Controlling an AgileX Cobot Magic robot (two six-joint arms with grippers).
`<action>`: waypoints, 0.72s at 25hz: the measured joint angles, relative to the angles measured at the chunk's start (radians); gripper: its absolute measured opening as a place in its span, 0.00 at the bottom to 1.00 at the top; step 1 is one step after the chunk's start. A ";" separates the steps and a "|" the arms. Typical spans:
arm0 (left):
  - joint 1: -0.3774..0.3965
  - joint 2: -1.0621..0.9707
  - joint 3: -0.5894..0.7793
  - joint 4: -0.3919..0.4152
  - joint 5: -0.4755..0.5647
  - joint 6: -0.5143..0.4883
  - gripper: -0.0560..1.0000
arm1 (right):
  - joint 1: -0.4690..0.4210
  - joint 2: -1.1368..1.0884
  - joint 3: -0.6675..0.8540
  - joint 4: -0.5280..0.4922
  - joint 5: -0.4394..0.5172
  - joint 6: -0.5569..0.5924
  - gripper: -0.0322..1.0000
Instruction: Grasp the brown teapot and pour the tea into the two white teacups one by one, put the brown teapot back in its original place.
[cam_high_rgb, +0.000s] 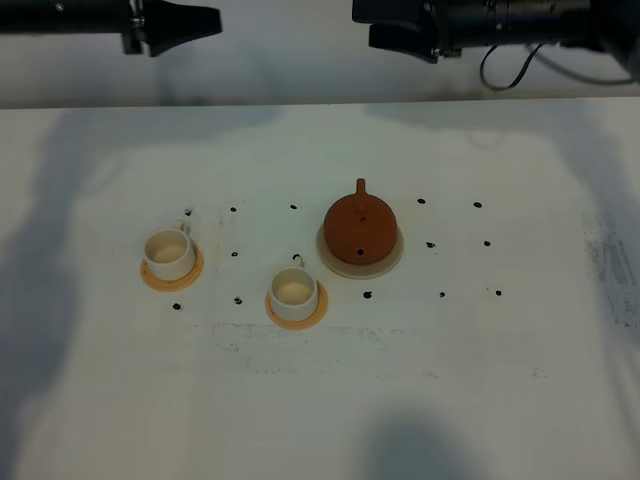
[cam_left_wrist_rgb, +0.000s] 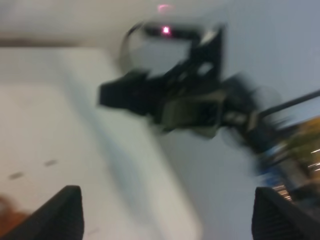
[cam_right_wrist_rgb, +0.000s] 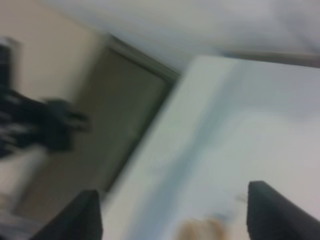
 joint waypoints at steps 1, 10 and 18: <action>-0.004 -0.025 -0.001 0.076 -0.020 -0.015 0.69 | 0.000 0.000 -0.030 -0.074 0.000 0.020 0.61; -0.101 -0.231 -0.001 0.780 -0.204 -0.253 0.69 | 0.000 -0.016 -0.228 -0.610 0.005 0.235 0.61; -0.157 -0.410 0.004 1.012 -0.154 -0.366 0.69 | 0.000 -0.033 -0.233 -0.625 0.005 0.246 0.61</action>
